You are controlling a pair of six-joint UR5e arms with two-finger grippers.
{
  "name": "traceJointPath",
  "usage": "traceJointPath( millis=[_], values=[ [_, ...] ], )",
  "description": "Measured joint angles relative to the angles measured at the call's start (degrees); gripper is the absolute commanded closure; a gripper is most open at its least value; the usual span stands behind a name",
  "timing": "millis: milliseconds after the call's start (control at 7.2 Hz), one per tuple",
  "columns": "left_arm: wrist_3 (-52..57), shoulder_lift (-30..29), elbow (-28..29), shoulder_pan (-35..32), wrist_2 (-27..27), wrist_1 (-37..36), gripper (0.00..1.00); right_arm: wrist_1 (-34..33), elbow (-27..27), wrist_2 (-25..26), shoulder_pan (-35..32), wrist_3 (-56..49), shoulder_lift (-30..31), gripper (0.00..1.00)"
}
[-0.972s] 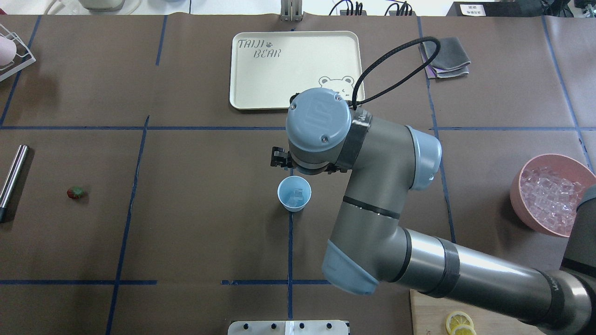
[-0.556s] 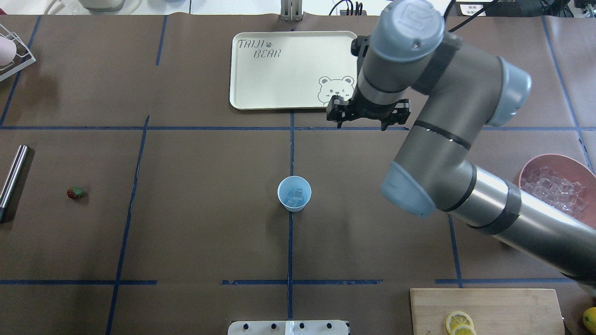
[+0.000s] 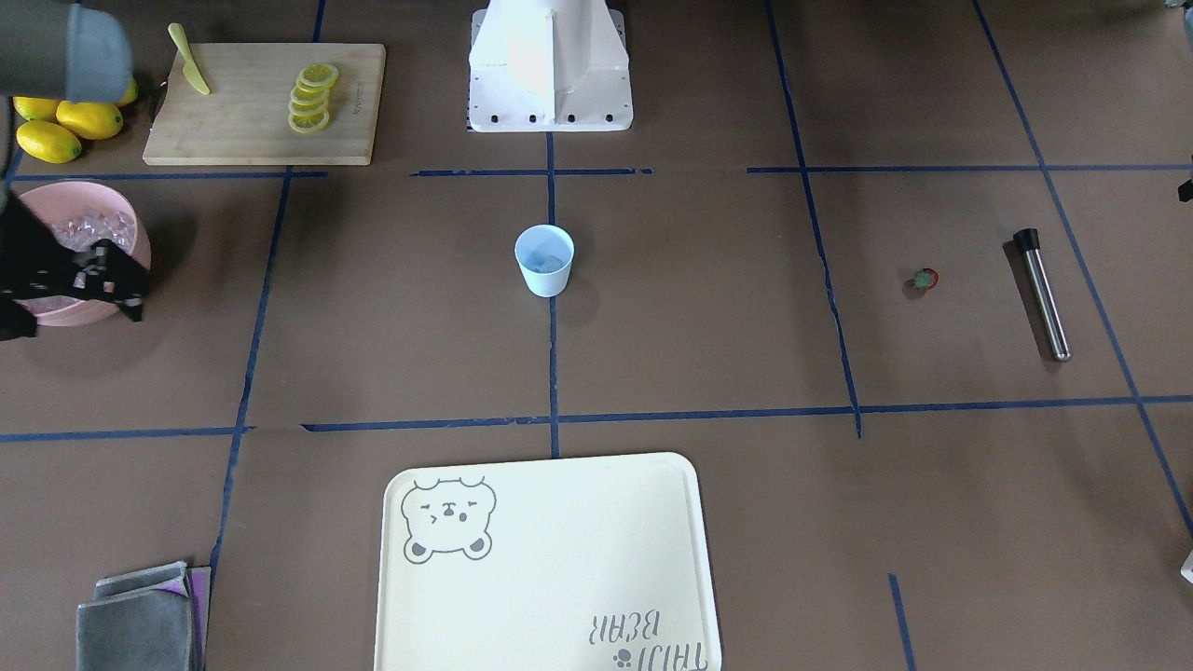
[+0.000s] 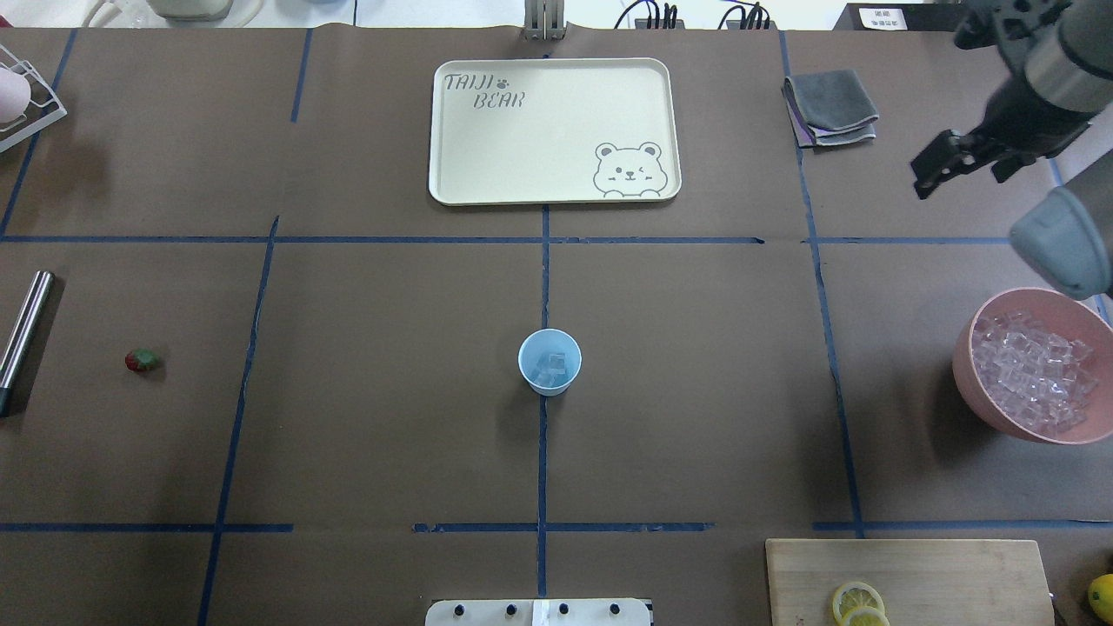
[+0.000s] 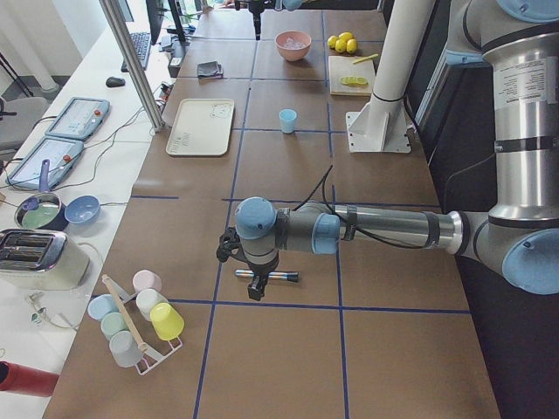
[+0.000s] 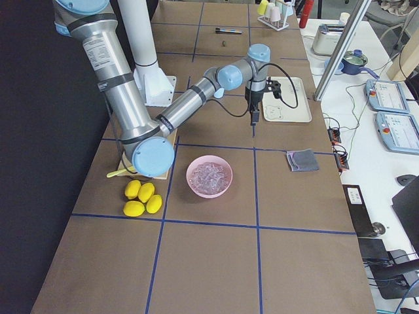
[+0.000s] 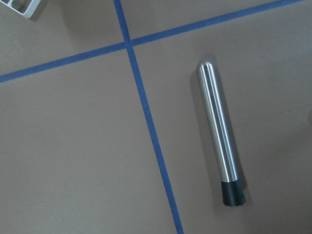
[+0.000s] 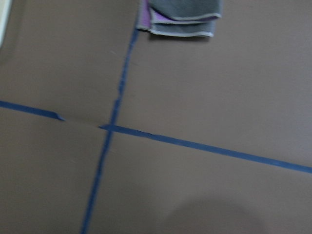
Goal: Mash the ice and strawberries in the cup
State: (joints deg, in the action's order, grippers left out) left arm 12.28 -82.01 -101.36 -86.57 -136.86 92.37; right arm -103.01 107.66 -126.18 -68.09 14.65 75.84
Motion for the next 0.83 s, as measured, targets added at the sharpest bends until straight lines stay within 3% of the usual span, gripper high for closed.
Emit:
traceJointPath(
  millis=[417,833],
  values=[
    [-0.3,-2.4,1.0,0.1,-0.1,5.9,0.0,0.5,-1.3,-3.6,-15.3,-24.2,15.2,0.0],
    [-3.1,-5.7,1.4,2.1,-1.5,7.2,0.0,0.5,-2.2,-4.6,-24.1,-28.8,22.9,0.01]
  ],
)
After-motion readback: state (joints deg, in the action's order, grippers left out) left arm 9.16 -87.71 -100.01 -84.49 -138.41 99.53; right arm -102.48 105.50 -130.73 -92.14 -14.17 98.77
